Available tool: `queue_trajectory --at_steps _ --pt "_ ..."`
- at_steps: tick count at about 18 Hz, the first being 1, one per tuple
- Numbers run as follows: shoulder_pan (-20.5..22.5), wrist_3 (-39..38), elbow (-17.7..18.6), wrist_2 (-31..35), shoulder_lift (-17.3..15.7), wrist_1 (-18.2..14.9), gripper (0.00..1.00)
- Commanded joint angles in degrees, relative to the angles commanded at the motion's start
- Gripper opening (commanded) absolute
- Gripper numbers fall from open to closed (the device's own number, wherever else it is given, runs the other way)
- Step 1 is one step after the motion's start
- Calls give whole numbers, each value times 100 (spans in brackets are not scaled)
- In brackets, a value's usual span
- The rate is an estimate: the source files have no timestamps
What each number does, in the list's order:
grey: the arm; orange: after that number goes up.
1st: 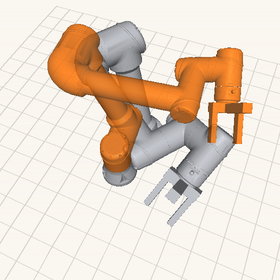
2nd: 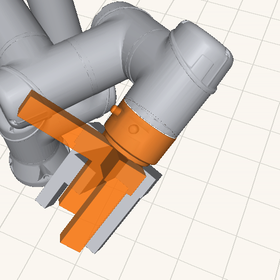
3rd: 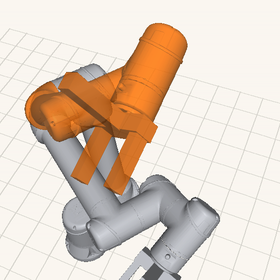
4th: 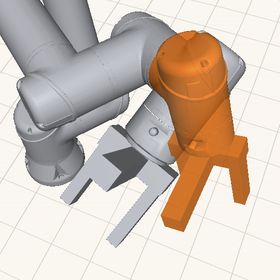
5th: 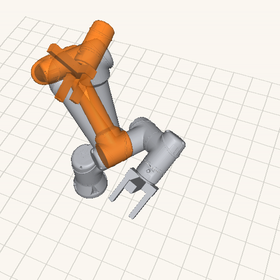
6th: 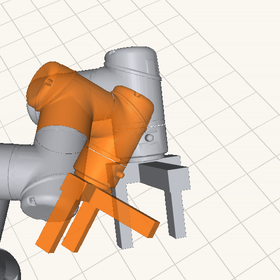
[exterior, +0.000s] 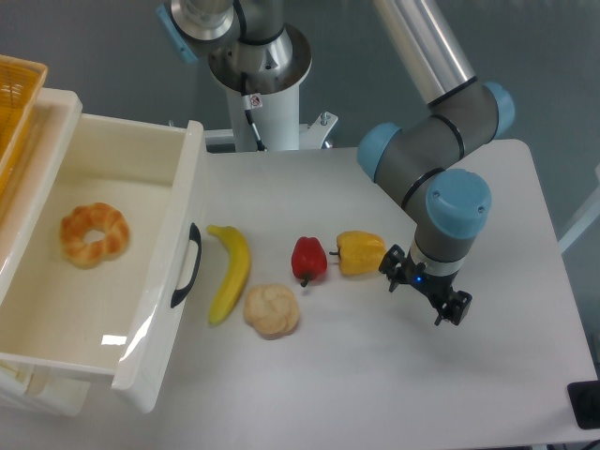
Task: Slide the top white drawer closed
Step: 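Move the gripper from beside the yellow pepper toward the open white drawer, then lower the gripper against the front face of the open drawer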
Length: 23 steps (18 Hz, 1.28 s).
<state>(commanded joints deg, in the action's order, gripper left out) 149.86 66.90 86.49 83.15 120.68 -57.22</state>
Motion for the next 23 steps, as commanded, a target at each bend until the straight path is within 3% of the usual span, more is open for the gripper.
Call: queue_trajectory --at_steps 4,9,13,15,17,23 --pt "-273 -1211 -79 -325 -123 0 56" --pt "-686 -2424 -27 -334 -281 -9 34" --pt "-1028 -2725 61 -439 -360 -52 30" --pt "-1073 -2734 202 -702 -606 -105 36" --pt "-1099 -2735 263 -1054 -808 -447 34" --pt "-1117 -2743 500 -1574 -1064 -888 0"
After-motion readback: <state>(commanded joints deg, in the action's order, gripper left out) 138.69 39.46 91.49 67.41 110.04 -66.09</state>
